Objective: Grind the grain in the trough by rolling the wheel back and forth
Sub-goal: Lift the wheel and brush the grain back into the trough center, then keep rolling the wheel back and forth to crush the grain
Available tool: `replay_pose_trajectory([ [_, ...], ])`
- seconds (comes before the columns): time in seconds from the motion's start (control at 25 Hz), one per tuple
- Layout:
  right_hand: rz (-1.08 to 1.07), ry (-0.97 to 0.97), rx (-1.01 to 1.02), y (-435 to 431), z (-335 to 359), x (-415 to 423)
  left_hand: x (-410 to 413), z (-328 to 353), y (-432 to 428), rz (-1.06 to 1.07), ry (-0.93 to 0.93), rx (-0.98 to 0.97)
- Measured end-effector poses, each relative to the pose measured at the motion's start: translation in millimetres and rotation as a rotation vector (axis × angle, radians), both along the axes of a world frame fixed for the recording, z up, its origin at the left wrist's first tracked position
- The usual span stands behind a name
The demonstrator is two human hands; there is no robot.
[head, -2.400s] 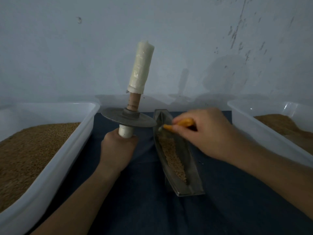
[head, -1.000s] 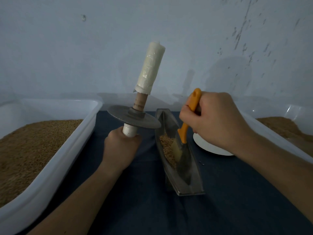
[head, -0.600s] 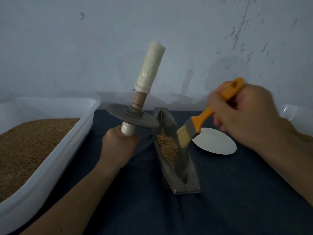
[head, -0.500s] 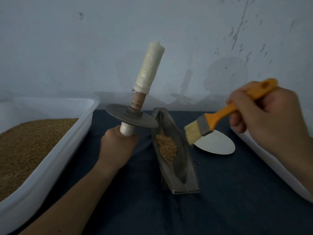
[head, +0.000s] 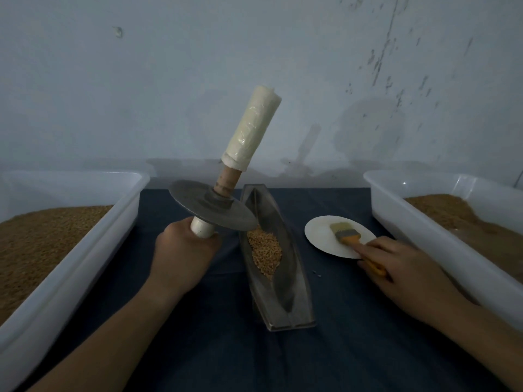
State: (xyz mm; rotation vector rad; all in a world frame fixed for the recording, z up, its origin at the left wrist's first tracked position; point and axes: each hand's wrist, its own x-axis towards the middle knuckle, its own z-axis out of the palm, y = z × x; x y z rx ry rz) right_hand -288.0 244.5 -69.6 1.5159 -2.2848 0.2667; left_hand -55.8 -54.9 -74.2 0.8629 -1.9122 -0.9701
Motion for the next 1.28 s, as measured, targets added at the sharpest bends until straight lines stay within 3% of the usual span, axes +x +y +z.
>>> replay_pose_trajectory([
  [0.16, -0.08, -0.12, 0.206, 3.3, 5.0, 0.1, 1.6, 7.5, -1.2, 0.049, -0.049, -0.051],
  [0.24, -0.107, -0.202, 0.285, 4.7, 17.7, 13.4, 7.3, 20.0, -4.3, 0.123, -0.198, -0.229],
  [0.32, -0.044, -0.208, 0.141, 0.5, 39.0, 39.9, 11.7, 33.5, -2.4, 0.174, -0.357, -0.474],
  [0.44, 0.073, 0.02, -0.271, -22.0, 73.1, 70.9, 6.1, 46.7, 14.2, 0.142, -0.506, -0.748],
  [0.48, 0.057, 0.115, -0.273, -32.9, 83.9, 75.5, 1.1, 49.7, 21.2, 0.115, -0.557, -0.821],
  [0.56, -0.027, 0.208, -0.086, -55.2, 94.9, 78.9, -9.2, 55.0, 32.4, 0.066, -0.633, -0.922],
  [0.68, -0.064, 0.188, 0.091, -81.1, 84.7, 66.4, -18.1, 56.9, 35.5, 0.051, -0.708, -0.98],
  [0.8, -0.042, 0.098, 0.056, -92.7, 71.9, 52.0, -15.5, 50.3, 30.9, 0.049, -0.783, -1.011],
  [1.28, 0.014, 0.07, 0.116, -121.4, 50.2, 42.5, -24.0, 48.9, 15.7, -0.014, -0.884, -1.048],
])
